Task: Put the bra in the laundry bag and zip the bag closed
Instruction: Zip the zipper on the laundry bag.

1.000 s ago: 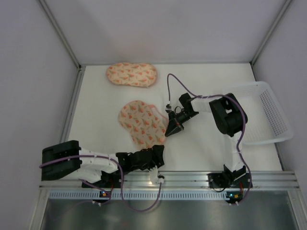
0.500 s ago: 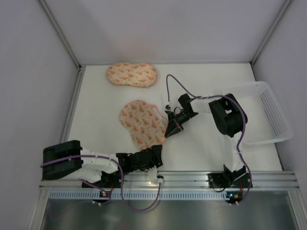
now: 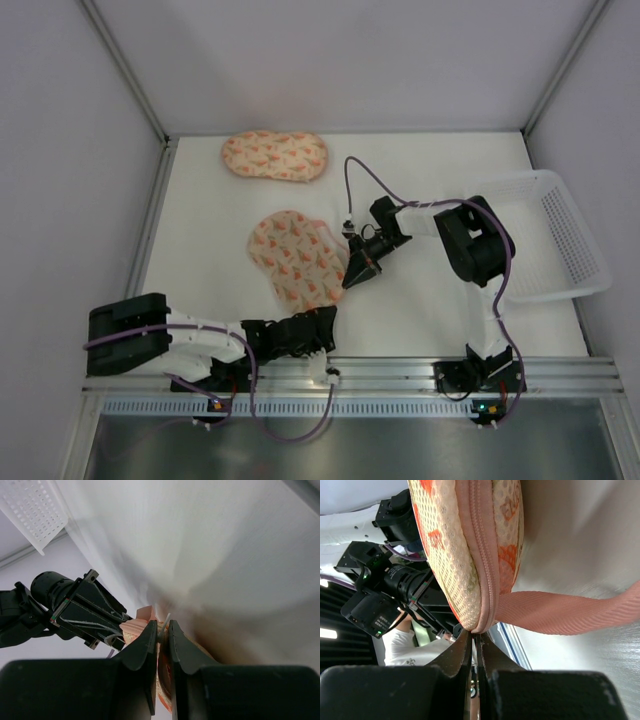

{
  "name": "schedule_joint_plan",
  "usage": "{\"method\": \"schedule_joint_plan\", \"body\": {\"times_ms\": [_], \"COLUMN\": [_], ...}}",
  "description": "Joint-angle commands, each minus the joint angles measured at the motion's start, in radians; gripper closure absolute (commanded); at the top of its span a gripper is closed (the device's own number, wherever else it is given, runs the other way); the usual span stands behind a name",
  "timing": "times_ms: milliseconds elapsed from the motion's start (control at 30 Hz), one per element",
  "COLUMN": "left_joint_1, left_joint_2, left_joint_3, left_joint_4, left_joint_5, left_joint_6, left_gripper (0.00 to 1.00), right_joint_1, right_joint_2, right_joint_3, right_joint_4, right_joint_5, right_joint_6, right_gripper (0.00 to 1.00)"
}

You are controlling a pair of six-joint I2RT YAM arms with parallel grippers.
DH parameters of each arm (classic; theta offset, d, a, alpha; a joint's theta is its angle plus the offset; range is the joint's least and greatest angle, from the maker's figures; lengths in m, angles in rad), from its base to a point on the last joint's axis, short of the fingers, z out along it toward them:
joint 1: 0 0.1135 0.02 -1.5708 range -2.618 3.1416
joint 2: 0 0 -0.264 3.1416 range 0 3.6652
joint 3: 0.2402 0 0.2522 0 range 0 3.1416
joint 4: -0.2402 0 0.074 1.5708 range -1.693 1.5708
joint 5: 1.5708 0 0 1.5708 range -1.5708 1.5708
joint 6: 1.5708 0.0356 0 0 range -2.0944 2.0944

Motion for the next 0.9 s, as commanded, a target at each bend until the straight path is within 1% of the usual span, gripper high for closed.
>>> {"method": "schedule_joint_plan", "body": {"times_ms": [0,33,133,333,367,400,467,533,600,633,667,700,800,833,867], "left_joint_1": [-0.011,-0.016,-0.025,-0.055,-0.06,-0.063,-0.068,-0.071,-0.071,-0.072,-0.072,-0.072,-0.072,-0.072,-0.074], "left_joint_2": [-0.043,-0.051,-0.085,-0.189,-0.2,-0.213,-0.238,-0.238,-0.208,-0.191,-0.178,-0.151,-0.116,-0.111,-0.103], "left_joint_3": [-0.018,-0.025,-0.052,-0.028,-0.006,0.003,0.032,0.043,0.052,0.061,0.079,0.09,0.129,0.135,0.141], "left_joint_4": [0.054,0.054,0.036,-0.189,-0.229,-0.306,-0.372,-0.398,-0.398,-0.398,-0.397,-0.397,-0.395,-0.395,-0.394], "left_joint_5": [0.031,0.034,0.054,0.099,0.112,0.138,0.166,0.171,0.146,0.121,0.107,0.097,0.07,0.064,0.054], "left_joint_6": [0.019,0.019,0.032,-0.036,-0.046,-0.072,-0.097,-0.131,-0.152,-0.16,-0.168,-0.187,-0.211,-0.211,-0.212], "left_gripper": [0.97,1.0,1.0,1.0,1.0,1.0,1.0,1.0,1.0,0.99,0.95,0.87,0.74,0.67,0.64], "right_joint_1": [0.022,0.021,0.01,-0.03,-0.042,-0.051,-0.076,-0.086,-0.088,-0.088,-0.086,-0.085,-0.074,-0.071,-0.064], "right_joint_2": [-0.037,-0.034,-0.03,-0.017,-0.014,-0.013,-0.005,-0.004,-0.007,-0.014,-0.014,-0.014,-0.008,-0.008,-0.007], "right_joint_3": [0.026,0.029,0.051,0.115,0.129,0.134,0.152,0.157,0.146,0.137,0.117,0.106,0.075,0.069,0.057], "right_joint_4": [-0.017,-0.021,-0.04,-0.104,-0.11,-0.111,-0.111,-0.114,-0.109,-0.103,-0.097,-0.094,-0.097,-0.097,-0.095], "right_joint_5": [-0.032,-0.03,-0.015,0.022,0.026,0.032,0.045,0.037,0.029,0.022,0.016,0.011,-0.015,-0.026,-0.03], "right_joint_6": [-0.016,-0.023,-0.036,-0.092,-0.096,-0.094,-0.096,-0.091,-0.094,-0.09,-0.088,-0.09,-0.103,-0.109,-0.111], "right_gripper": [1.0,1.0,1.0,1.0,1.0,1.0,1.0,1.0,1.0,1.0,1.0,1.0,1.0,1.0,1.0]}}
